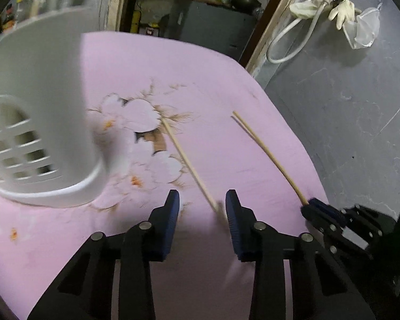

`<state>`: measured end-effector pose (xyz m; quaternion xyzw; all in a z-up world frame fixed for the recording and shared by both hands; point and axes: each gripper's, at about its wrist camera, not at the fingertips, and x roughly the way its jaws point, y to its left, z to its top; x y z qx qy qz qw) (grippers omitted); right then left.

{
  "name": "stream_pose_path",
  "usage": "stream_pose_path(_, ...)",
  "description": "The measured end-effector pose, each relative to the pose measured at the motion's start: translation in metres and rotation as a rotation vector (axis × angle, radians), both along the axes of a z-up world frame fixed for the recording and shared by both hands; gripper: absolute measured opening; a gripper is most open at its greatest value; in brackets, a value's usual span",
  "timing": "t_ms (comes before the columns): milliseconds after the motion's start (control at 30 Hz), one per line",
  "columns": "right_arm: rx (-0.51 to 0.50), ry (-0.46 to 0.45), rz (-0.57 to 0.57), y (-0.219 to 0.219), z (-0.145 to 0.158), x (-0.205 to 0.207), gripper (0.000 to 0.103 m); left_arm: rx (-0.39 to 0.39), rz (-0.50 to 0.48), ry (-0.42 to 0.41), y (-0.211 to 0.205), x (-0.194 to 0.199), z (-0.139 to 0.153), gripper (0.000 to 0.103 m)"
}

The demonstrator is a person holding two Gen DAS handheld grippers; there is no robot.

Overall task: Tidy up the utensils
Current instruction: 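Lower the right tool onto the wooden chopstick and close on it, then lift the chopstick upright with the right tool and carry it over the caddy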

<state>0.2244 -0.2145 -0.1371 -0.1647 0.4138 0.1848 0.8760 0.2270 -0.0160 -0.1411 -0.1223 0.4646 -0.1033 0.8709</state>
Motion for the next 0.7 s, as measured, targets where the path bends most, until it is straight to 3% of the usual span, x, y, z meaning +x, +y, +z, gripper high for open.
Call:
stream_pose_path(200, 0.062, 0.030, 0.009, -0.012, 0.000, 0.005, 0.005, 0.016, 0.051, 0.070, -0.002, 0.027, -0.008, 0.018)
stream_pose_path(433, 0.126, 0.079, 0.048, -0.012, 0.000, 0.024, 0.006, 0.072, 0.062, 0.117, -0.007, 0.047, -0.006, 0.018)
stream_pose_path(500, 0.137, 0.095, 0.065, -0.010, -0.001, 0.033, 0.006, 0.103, 0.075, 0.121, -0.007, 0.048, -0.006, 0.009)
stream_pose_path(700, 0.151, 0.139, 0.117, -0.004, -0.001, 0.062, 0.007, 0.106, 0.083, 0.133, -0.007, 0.035, -0.009, 0.003)
